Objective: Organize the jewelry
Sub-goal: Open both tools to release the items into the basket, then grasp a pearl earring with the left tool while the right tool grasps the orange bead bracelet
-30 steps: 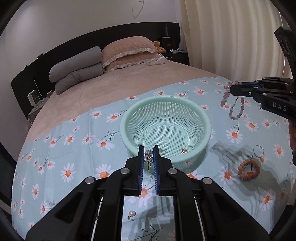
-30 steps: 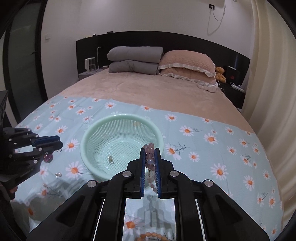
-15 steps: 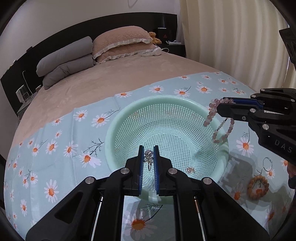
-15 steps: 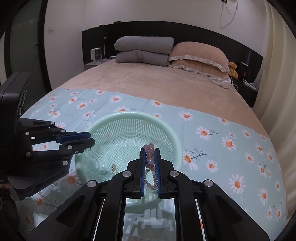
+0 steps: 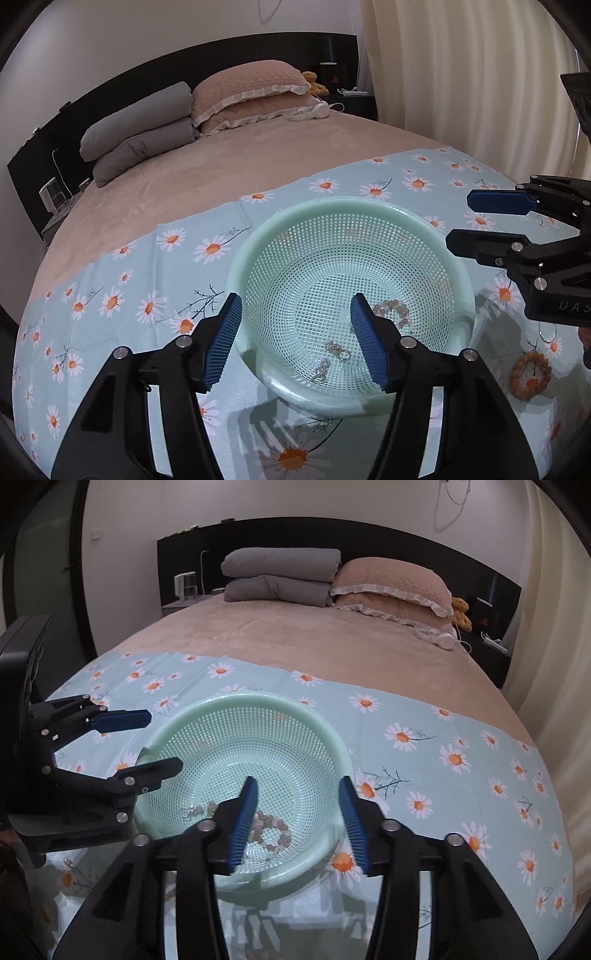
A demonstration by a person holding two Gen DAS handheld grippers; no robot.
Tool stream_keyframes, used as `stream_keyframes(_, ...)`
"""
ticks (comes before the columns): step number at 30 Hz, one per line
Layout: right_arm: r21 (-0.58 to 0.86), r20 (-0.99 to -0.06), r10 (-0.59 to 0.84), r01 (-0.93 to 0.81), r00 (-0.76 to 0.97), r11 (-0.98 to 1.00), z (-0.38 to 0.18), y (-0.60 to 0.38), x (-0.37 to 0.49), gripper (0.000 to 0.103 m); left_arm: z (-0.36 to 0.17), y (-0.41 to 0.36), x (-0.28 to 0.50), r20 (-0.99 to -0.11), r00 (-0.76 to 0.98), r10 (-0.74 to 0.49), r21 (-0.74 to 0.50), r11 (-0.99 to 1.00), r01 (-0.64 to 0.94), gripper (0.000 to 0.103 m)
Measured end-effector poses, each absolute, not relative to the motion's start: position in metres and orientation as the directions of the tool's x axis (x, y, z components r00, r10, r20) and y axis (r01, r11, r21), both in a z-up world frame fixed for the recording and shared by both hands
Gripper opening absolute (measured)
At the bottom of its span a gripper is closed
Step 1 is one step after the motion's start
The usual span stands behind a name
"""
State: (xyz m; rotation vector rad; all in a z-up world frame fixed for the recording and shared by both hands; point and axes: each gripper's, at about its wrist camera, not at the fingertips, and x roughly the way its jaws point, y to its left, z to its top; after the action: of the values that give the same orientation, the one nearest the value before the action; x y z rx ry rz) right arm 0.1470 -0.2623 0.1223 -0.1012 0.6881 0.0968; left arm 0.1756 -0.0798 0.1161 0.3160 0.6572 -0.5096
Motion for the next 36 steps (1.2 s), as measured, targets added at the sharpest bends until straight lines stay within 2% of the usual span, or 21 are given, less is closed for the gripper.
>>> stream_keyframes(8, -0.059, -0.629, 0.04, -0.098, 0.777, 0.993, 0.133, -0.265, 0.131, 0.052, 0.136, -0.05, 0.166, -0.638, 0.712, -0.292, 0.146, 0.862, 0.485, 0.064)
stream_keyframes(17, -0.094, -0.635, 0.021, -0.104, 0.773, 0.99, 0.142, -0.258, 0.095, 0.052, 0.141, -0.019, 0.12, -0.631, 0.731, -0.261, 0.18, 0.867, 0.465, 0.064)
stream_keyframes(27, -0.099, -0.633, -0.023, -0.052, 0.774, 0.994, 0.143, -0.271, 0.045, 0.052, 0.121, 0.004, 0.087, -0.66, 0.716, -0.229, 0.19, 0.87, 0.454, 0.064)
stream_keyframes(36, -0.114, -0.676, -0.094, 0.022, 0.731, 0.993, 0.101, -0.291, 0.01, 0.052, 0.081, 0.011, 0.068, -0.685, 0.678, -0.266, 0.146, 0.862, 0.485, 0.064)
